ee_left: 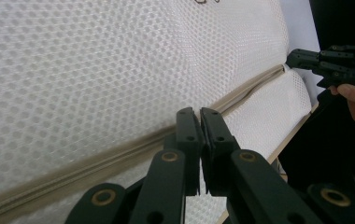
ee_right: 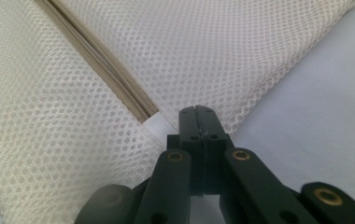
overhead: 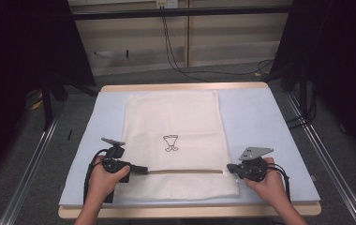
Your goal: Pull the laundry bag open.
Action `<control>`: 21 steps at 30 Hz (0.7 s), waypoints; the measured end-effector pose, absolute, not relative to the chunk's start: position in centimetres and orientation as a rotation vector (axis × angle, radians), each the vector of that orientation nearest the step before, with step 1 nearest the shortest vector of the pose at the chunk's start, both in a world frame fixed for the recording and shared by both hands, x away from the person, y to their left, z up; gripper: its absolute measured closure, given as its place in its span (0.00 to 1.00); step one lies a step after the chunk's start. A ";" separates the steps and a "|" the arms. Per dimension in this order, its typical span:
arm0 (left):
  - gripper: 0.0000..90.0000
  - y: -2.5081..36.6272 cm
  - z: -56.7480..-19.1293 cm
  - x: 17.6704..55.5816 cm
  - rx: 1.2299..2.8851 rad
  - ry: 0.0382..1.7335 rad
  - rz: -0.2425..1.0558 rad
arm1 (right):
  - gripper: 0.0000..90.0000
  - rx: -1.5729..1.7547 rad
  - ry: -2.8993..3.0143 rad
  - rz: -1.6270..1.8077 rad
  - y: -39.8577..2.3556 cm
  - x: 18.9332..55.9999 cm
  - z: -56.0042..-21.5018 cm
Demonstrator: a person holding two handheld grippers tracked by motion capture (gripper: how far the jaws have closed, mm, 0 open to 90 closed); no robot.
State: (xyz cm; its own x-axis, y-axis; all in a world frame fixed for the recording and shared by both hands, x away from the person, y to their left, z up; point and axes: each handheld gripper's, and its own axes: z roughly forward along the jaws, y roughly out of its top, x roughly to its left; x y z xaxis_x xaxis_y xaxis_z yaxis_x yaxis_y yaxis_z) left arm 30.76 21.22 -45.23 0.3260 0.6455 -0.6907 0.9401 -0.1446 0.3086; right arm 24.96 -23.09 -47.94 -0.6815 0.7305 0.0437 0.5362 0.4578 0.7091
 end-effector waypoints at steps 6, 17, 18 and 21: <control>0.97 22.5 -44.9 30.7 1.861 1.424 -0.495 | 1.00 1.091 2.445 1.041 -23.0 25.0 -47.9; 0.97 24.8 -44.9 30.8 1.849 1.458 -0.473 | 1.00 1.087 2.449 1.032 -23.0 25.0 -47.8; 0.97 24.9 -44.9 30.8 1.842 1.458 -0.479 | 1.00 1.089 2.450 1.036 -23.0 25.1 -47.9; 0.97 25.2 -45.0 30.8 1.847 1.465 -0.466 | 1.00 1.091 2.452 1.036 -23.0 25.1 -47.8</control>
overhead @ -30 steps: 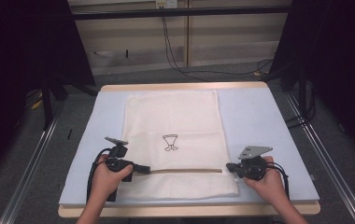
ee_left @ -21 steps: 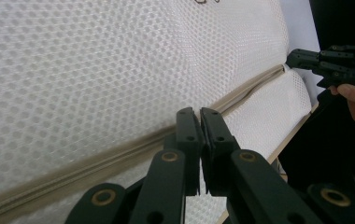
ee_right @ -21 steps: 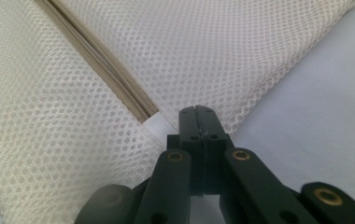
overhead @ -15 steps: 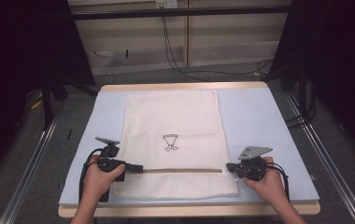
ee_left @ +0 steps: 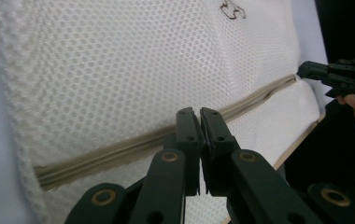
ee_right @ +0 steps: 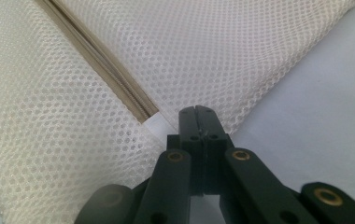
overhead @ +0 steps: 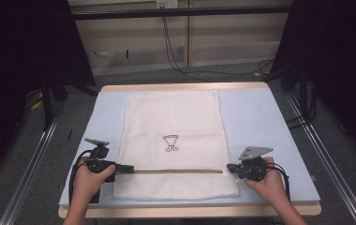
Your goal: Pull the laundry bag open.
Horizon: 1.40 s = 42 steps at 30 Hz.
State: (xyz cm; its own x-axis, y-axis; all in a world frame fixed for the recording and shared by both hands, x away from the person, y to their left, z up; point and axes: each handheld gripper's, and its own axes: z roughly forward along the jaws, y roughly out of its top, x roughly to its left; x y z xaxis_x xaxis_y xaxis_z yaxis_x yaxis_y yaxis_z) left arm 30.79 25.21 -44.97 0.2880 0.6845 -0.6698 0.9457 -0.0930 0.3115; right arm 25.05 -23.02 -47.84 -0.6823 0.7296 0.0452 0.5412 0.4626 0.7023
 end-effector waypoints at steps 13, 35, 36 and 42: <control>0.97 27.7 -44.9 30.6 1.799 1.528 -0.432 | 1.00 1.083 2.455 1.036 -23.0 25.1 -47.8; 0.97 31.9 -45.3 30.0 1.740 1.630 -0.383 | 1.00 1.081 2.457 1.032 -23.0 25.1 -47.8; 0.97 31.9 -45.3 30.0 1.737 1.637 -0.385 | 1.00 1.082 2.458 1.032 -23.0 25.1 -47.8; 0.95 31.9 -45.1 29.9 1.783 1.645 -0.310 | 1.00 1.078 2.458 1.039 -23.1 25.2 -47.8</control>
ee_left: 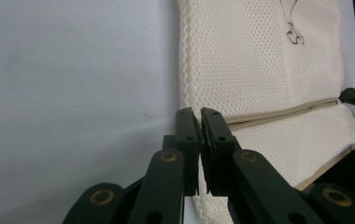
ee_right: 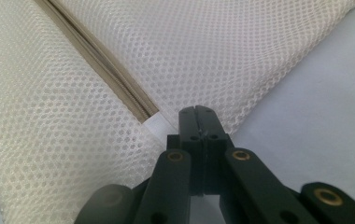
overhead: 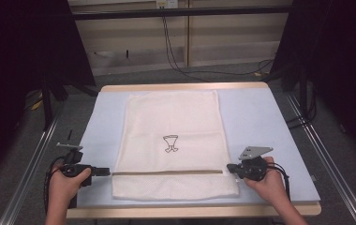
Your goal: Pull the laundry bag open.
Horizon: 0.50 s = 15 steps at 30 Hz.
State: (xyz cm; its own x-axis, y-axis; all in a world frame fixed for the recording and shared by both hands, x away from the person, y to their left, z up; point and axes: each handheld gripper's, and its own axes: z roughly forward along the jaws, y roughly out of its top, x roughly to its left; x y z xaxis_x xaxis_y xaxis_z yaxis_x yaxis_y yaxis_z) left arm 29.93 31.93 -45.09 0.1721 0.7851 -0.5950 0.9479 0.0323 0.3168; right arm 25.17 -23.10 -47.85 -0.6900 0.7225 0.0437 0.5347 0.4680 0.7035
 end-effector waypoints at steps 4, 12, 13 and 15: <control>0.83 32.2 -44.5 29.9 1.694 1.579 -0.297 | 0.97 1.080 2.467 1.054 -23.2 25.3 -47.7; 0.44 31.1 -44.5 30.6 1.627 1.515 0.063 | 0.47 1.222 2.240 1.043 -25.1 26.0 -46.5; 0.44 31.1 -44.6 30.6 1.643 1.521 0.103 | 0.44 1.238 2.210 1.037 -25.4 26.0 -46.4; 0.37 31.0 -44.8 30.8 1.655 1.519 0.192 | 0.36 1.254 2.144 1.041 -25.9 26.0 -46.4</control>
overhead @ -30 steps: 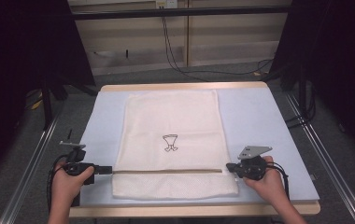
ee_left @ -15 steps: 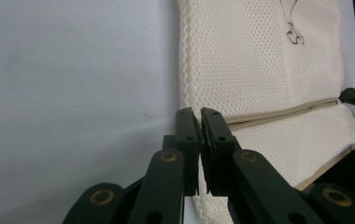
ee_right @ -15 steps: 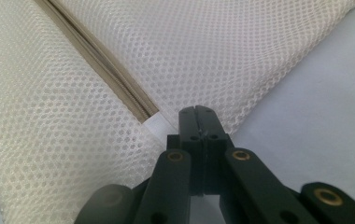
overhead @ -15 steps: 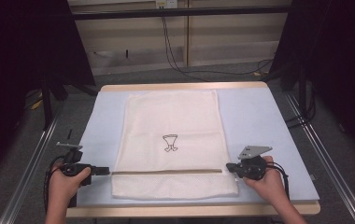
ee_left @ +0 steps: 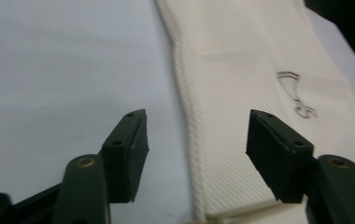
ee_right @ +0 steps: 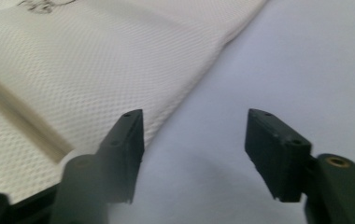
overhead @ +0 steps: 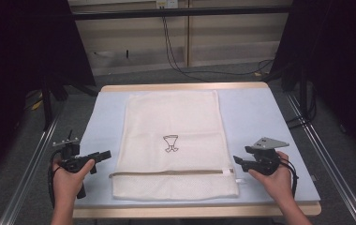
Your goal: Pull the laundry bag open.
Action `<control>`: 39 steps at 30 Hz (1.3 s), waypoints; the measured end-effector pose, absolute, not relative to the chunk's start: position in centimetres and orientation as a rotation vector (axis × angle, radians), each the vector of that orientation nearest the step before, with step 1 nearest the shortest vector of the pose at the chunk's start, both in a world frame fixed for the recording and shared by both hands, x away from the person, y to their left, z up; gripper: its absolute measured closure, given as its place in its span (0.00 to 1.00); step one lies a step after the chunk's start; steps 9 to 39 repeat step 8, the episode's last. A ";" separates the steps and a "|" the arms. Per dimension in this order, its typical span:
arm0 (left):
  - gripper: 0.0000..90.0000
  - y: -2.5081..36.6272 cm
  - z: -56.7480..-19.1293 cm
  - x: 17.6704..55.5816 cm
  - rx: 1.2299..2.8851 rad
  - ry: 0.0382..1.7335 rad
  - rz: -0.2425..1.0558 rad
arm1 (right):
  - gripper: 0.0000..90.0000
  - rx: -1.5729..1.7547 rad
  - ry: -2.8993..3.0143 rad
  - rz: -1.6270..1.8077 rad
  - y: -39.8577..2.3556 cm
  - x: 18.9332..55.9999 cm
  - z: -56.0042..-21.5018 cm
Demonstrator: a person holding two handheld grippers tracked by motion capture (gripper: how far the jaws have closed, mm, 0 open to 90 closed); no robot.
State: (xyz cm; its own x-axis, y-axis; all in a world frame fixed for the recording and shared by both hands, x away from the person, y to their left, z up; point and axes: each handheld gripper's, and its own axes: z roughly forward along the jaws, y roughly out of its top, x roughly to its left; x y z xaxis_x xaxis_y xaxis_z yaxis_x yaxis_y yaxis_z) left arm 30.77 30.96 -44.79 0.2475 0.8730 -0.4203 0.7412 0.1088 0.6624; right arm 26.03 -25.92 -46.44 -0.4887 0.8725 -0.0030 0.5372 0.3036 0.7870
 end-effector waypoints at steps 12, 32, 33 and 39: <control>0.25 31.0 -45.7 31.3 1.719 1.525 0.388 | 0.27 1.323 2.123 0.975 -27.0 26.8 -47.1; 0.25 31.0 -45.7 31.3 1.719 1.525 0.388 | 0.27 1.323 2.123 0.975 -27.0 26.8 -47.1; 0.25 31.0 -45.7 31.3 1.719 1.525 0.388 | 0.27 1.323 2.123 0.975 -27.0 26.8 -47.1; 0.25 31.0 -45.7 31.3 1.719 1.525 0.388 | 0.27 1.323 2.123 0.975 -27.0 26.8 -47.1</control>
